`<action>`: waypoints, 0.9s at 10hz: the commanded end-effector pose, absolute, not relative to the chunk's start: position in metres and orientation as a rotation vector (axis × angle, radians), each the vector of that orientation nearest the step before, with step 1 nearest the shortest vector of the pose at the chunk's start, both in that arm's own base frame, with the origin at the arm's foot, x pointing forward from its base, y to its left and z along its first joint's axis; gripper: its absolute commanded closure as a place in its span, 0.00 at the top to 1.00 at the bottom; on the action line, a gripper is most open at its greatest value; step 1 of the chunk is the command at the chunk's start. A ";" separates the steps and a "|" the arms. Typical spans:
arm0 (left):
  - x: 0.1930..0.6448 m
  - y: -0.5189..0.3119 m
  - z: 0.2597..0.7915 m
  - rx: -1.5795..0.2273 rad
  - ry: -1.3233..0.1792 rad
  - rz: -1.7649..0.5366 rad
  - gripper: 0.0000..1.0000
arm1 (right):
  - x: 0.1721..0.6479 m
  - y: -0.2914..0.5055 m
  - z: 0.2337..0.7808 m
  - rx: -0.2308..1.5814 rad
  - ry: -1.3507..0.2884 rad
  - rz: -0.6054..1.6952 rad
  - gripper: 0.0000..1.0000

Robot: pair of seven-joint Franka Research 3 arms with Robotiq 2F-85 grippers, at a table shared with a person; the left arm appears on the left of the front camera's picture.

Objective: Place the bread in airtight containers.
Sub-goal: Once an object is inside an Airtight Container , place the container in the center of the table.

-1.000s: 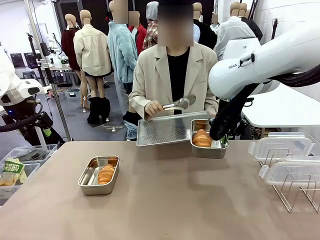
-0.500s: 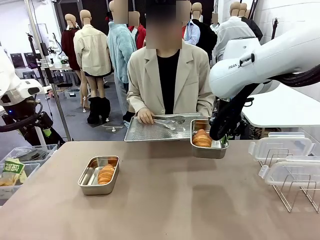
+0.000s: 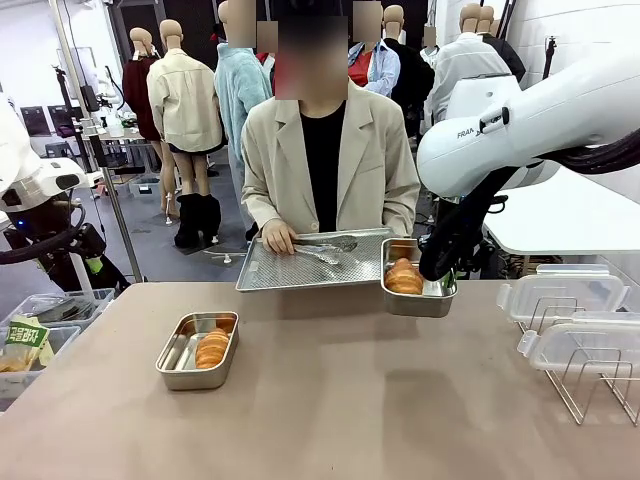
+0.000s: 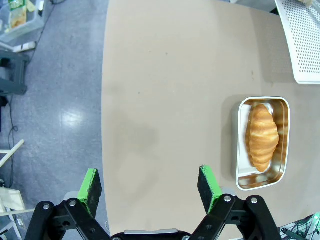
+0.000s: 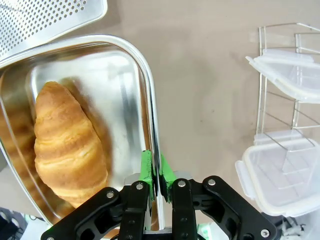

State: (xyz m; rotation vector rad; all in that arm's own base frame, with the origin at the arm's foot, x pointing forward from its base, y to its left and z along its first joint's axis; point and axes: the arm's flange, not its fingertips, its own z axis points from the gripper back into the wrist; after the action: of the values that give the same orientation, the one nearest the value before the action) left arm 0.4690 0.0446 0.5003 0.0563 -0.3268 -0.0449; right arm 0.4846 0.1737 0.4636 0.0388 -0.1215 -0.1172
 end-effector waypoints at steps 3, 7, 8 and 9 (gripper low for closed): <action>0.468 0.044 0.502 0.062 -0.331 -0.030 1.00 | 0.484 0.173 0.463 0.045 -0.141 -0.112 0.00; 0.468 0.044 0.502 0.062 -0.331 -0.030 1.00 | 0.485 0.174 0.464 0.039 -0.122 -0.117 0.00; 0.468 0.044 0.502 0.062 -0.331 -0.030 1.00 | 0.487 0.179 0.450 0.011 -0.132 -0.129 0.00; 0.468 0.044 0.502 0.062 -0.331 -0.030 1.00 | 0.486 0.184 0.435 -0.014 -0.130 -0.110 0.00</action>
State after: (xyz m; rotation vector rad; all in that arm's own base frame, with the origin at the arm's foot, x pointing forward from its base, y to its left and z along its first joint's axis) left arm 0.4690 0.0446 0.5004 0.0563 -0.3268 -0.0449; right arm 0.4855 0.1771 0.4501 0.0178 -0.1067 -0.1048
